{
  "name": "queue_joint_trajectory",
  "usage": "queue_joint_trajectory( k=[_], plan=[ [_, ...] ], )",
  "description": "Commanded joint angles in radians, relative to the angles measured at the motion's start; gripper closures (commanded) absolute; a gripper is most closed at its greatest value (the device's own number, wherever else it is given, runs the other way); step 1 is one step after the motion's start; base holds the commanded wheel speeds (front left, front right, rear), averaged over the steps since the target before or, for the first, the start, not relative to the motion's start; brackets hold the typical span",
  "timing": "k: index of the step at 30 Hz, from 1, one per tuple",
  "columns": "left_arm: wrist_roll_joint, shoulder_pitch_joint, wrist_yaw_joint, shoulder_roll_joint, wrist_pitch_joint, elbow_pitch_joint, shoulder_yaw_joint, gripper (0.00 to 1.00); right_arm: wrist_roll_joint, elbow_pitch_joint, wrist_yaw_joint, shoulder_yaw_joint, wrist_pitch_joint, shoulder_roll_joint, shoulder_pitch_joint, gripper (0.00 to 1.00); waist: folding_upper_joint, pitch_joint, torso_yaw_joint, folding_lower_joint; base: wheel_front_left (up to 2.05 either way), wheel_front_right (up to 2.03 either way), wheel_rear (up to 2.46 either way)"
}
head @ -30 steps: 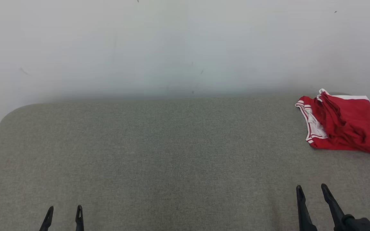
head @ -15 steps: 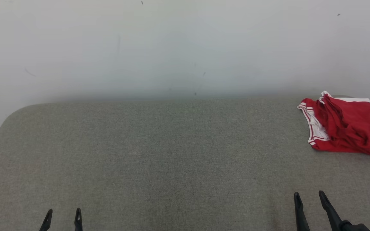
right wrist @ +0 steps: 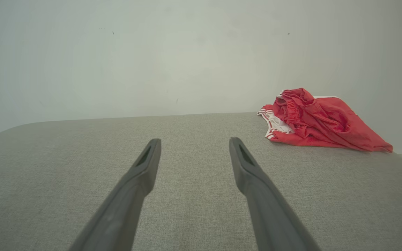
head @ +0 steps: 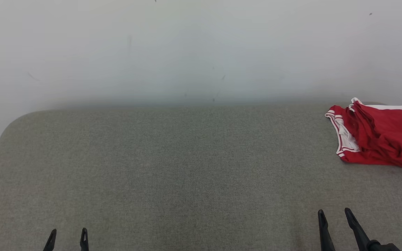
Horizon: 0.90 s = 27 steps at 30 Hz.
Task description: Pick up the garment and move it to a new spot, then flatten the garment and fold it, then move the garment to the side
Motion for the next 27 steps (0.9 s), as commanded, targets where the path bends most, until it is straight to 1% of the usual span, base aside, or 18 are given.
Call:
queue_joint_trajectory(
  k=[1, 9, 10, 14, 22, 23, 27],
  plan=[
    [-0.003, 0.001, 0.002, 0.004, -0.003, 0.002, 0.002, 0.0, -0.004, 0.0, -0.003, 0.002, -0.005, 0.003, 0.006, 0.0, 0.0, 0.001, 0.001, -0.0001, 0.0, 0.0, 0.0],
    [-0.014, -0.001, 0.002, -0.001, -0.003, 0.002, 0.0, 0.0, -0.002, 0.001, -0.003, 0.002, -0.005, -0.001, 0.005, 0.0, 0.0, 0.006, 0.004, -0.0001, 0.0, 0.0, 0.0],
    [-0.011, 0.0, 0.003, -0.002, 0.0, 0.003, -0.001, 1.0, -0.001, 0.001, 0.0, 0.001, 0.0, -0.001, 0.0, 1.0, 0.0, 0.006, 0.004, 0.0, 0.0, 0.0, 0.0],
    [-0.017, 0.0, 0.003, -0.012, 0.007, 0.04, -0.001, 1.0, 0.008, 0.036, 0.0, 0.002, 0.009, 0.003, 0.005, 1.0, 0.0, 0.006, 0.004, 0.0, 0.0, 0.0, 0.0],
    [-0.186, -0.037, -0.003, -0.018, 0.057, 0.056, 0.012, 1.0, 0.172, 0.047, 0.0, -0.007, 0.052, 0.007, -0.027, 1.0, 0.0, 0.011, 0.002, 0.0, 0.0, 0.0, 0.0],
    [-0.186, -0.037, -0.003, -0.018, 0.057, 0.056, 0.012, 1.0, 0.172, 0.047, 0.0, -0.007, 0.052, 0.007, -0.027, 1.0, 0.0, 0.011, 0.002, 0.0, 0.0, 0.0, 0.0],
    [-0.267, -0.047, -0.005, -0.021, 0.071, 0.055, 0.01, 1.0, 0.248, 0.05, 0.0, -0.008, 0.07, 0.01, -0.04, 1.0, 0.0, 0.013, 0.001, 0.0, 0.0, 0.0, 0.0]
  ],
)
